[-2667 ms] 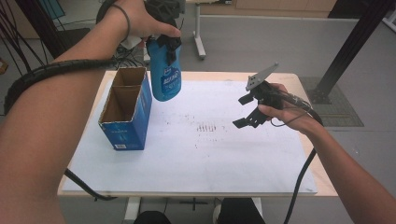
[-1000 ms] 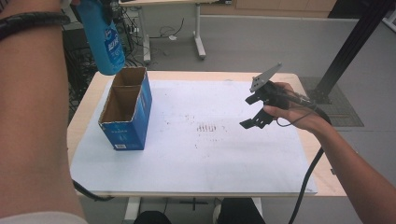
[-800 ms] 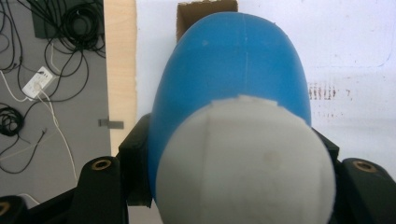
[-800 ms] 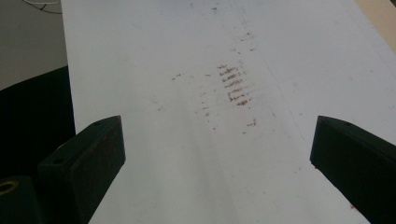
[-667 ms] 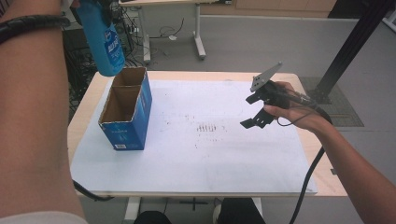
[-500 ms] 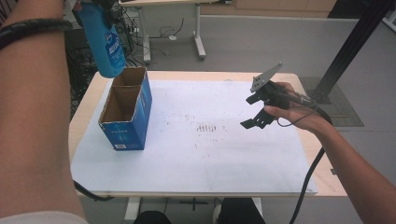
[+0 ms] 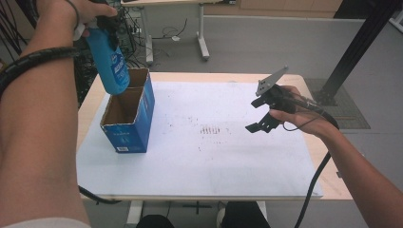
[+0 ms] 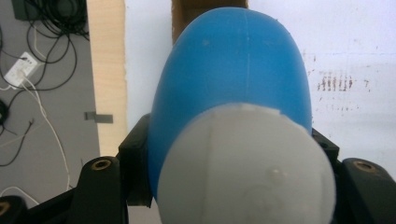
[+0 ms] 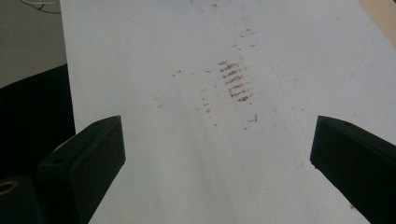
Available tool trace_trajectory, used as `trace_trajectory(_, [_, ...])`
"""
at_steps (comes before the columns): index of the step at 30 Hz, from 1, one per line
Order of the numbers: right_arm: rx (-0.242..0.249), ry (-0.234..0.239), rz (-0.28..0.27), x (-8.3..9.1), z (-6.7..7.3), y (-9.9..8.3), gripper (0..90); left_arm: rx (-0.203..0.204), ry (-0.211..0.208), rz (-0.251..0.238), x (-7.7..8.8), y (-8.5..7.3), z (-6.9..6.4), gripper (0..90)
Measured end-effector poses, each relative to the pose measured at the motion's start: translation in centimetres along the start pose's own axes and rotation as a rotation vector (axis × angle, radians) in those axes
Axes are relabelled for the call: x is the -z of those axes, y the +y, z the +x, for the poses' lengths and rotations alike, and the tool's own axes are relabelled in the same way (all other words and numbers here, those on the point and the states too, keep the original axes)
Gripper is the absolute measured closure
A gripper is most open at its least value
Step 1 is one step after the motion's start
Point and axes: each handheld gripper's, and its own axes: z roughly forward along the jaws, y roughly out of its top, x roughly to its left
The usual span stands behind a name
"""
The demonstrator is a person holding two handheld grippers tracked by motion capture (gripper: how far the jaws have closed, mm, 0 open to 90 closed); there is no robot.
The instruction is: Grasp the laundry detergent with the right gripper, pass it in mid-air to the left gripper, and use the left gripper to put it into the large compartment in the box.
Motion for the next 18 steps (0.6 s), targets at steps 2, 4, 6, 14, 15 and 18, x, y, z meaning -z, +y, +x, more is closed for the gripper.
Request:
trace_trajectory(2, [0.001,0.0,0.0,0.0,0.0,0.0,3.3,0.0,-0.001,0.003,-0.5,0.0,0.1,37.5])
trace_trajectory(4, [0.001,-0.001,-0.001,0.0,0.1,0.0,3.3,0.002,0.0,0.016,-1.4,-0.1,0.2,37.5])
trace_trajectory(6, [0.006,-0.004,0.004,-0.1,0.2,0.0,3.3,0.008,0.0,0.028,-2.5,-0.2,0.5,37.5])
trace_trajectory(14, [0.016,-0.013,0.007,-0.2,0.4,-0.1,3.4,0.005,0.001,0.038,-4.9,-0.5,0.8,37.5])
trace_trajectory(15, [0.017,-0.014,0.008,-0.2,0.5,-0.1,3.4,0.004,0.003,0.039,-5.5,-0.5,0.8,37.5])
trace_trajectory(18, [0.021,-0.012,0.011,-0.4,0.5,0.0,3.4,0.004,0.0,0.043,-6.2,-0.6,0.8,37.5])
